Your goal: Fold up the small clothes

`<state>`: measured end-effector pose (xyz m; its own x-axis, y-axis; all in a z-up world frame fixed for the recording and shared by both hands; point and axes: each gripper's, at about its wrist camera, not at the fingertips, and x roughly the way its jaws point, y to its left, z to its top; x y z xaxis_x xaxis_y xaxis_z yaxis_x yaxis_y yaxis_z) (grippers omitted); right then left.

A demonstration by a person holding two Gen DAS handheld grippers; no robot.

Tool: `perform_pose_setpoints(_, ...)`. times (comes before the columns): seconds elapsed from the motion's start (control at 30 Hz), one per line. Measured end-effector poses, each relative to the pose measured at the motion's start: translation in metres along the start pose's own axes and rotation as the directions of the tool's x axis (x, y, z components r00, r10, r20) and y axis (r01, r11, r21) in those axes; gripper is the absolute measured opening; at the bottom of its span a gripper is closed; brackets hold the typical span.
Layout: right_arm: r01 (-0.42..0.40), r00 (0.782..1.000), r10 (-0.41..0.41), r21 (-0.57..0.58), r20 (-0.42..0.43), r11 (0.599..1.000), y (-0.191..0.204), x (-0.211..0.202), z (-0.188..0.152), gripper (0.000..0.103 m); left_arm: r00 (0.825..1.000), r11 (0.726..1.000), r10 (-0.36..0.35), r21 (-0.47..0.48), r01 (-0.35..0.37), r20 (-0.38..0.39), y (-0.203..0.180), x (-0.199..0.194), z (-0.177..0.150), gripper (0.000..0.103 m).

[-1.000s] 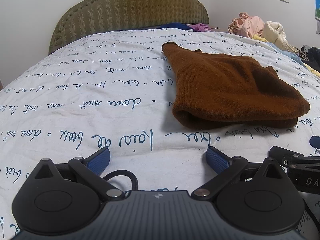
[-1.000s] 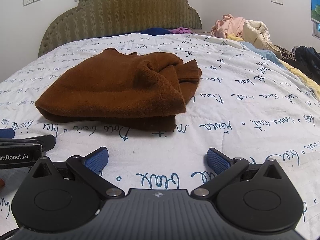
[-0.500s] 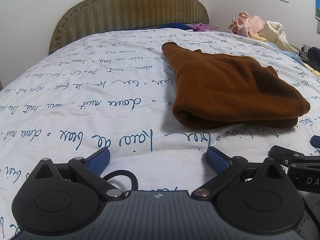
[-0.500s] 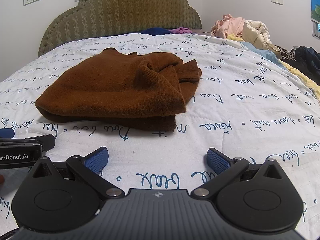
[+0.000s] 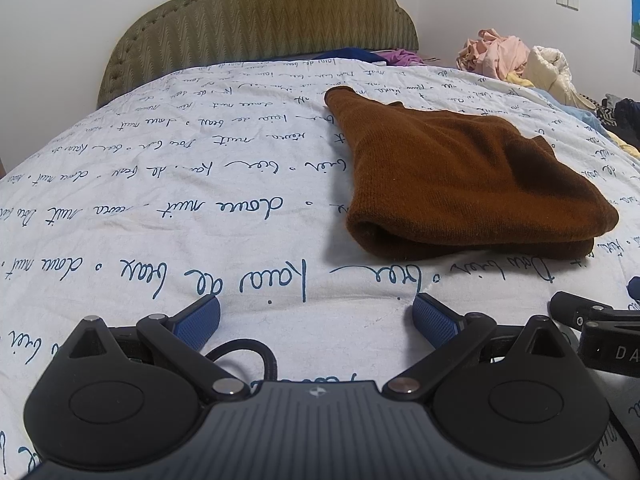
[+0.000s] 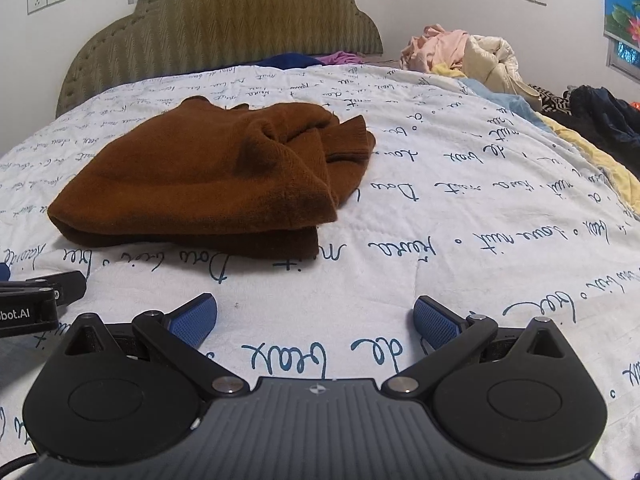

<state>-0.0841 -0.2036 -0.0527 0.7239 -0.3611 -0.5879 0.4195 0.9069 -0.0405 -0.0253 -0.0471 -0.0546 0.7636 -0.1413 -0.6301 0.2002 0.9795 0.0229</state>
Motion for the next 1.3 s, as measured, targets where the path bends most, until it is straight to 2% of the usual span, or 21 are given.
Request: perform_pose_setpoints(1.3,-0.015,1.0,0.015,0.014,0.0,1.0,-0.0008,0.0006,0.0,0.103,1.0,1.0,0.017,0.014,-0.017,0.003,-0.0033,-0.0011,-0.0003,0.103)
